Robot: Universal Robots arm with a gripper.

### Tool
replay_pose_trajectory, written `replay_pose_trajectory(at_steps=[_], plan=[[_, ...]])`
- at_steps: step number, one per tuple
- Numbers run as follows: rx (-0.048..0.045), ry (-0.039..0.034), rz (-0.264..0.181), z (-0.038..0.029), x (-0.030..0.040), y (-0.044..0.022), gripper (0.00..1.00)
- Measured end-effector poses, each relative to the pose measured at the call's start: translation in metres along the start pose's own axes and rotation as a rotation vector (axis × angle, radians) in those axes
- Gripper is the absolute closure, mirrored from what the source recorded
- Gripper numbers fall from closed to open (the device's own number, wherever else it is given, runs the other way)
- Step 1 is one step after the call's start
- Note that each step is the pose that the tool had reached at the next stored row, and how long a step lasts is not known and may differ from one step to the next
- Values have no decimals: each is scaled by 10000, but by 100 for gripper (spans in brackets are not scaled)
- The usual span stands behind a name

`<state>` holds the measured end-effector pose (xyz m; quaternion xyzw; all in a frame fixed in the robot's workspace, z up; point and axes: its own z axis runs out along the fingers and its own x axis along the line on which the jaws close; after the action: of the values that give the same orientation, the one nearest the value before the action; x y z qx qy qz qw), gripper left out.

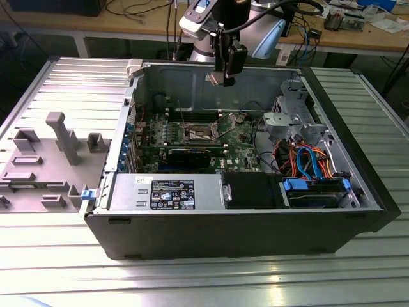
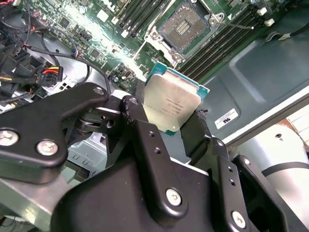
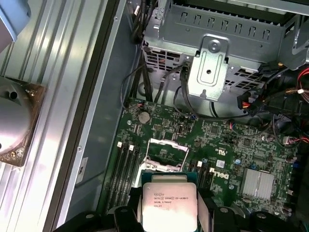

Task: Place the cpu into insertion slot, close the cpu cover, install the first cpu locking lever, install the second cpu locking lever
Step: 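Place the cpu into insertion slot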

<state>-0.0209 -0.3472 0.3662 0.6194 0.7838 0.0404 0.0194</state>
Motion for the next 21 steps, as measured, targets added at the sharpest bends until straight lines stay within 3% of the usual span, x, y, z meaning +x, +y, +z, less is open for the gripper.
replay_pose_trajectory(at_steps=[3, 21], plan=[[-5, -24, 279, 31, -1, -3, 46], [-10, -38, 405, 58, -1, -5, 46]])
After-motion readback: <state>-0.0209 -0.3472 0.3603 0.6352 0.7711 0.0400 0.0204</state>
